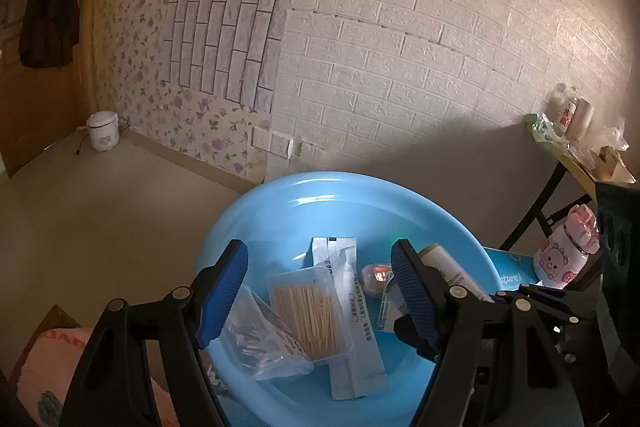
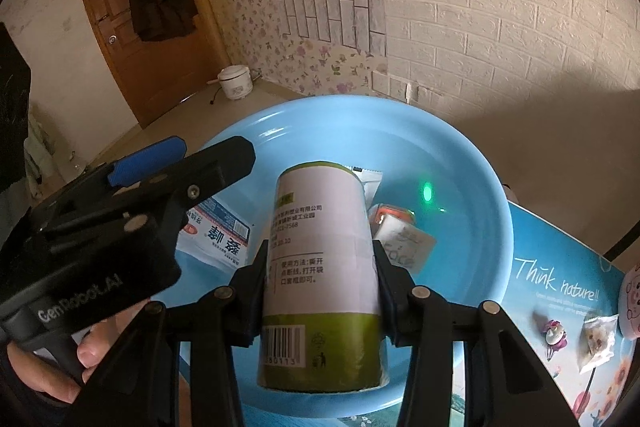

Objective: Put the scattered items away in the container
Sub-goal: 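Open the left gripper to drop the floss box while the right releases the canister, then move both grippers back toward the figurine and snack bag on the table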

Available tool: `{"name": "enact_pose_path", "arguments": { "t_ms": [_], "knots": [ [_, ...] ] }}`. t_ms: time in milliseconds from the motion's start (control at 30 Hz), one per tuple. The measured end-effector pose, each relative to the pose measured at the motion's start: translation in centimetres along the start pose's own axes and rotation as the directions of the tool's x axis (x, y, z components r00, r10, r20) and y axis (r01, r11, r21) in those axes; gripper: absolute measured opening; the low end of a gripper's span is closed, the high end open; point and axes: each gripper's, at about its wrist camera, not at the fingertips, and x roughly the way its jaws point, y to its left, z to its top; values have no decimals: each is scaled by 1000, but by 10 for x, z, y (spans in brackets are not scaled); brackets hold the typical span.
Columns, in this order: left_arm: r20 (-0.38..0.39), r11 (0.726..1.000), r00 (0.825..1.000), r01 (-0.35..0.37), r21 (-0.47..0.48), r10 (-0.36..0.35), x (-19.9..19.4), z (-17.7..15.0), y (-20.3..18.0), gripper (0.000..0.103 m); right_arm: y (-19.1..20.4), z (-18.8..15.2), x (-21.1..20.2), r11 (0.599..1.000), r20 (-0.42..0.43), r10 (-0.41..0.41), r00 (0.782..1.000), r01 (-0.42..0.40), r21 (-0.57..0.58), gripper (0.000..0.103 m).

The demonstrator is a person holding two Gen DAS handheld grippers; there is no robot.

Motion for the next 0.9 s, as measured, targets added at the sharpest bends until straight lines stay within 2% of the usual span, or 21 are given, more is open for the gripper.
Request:
{"name": "enact_pose_path", "arguments": {
  "t_ms": [133, 200, 267, 567, 900],
  "knots": [
    [1, 1000, 1000, -1, 3, 1, -2, -1, 1, 73, 1, 1, -2, 1000, 15, -9, 1000, 9, 4, 49],
    [1, 1000, 1000, -2, -1, 2, -3, -1, 1, 73, 4, 2, -6, 1000, 33, -8, 999, 8, -10, 60],
    [1, 1000, 1000, -2, -5, 2, -4, -1, 2, 73, 7, 1, -10, 1000, 45, -10, 999, 11, -26, 67],
    [-2, 1000, 1000, 8, 4, -8, -12, -7, -6, 73, 0, -13, -21, 1000, 41, -1, 999, 0, 30, 67],
    [-19, 999, 999, 29, 25, -29, -16, -13, -33, 73, -17, -27, -41, 997, 48, -16, 999, 13, 73, 67]
  ]
}}
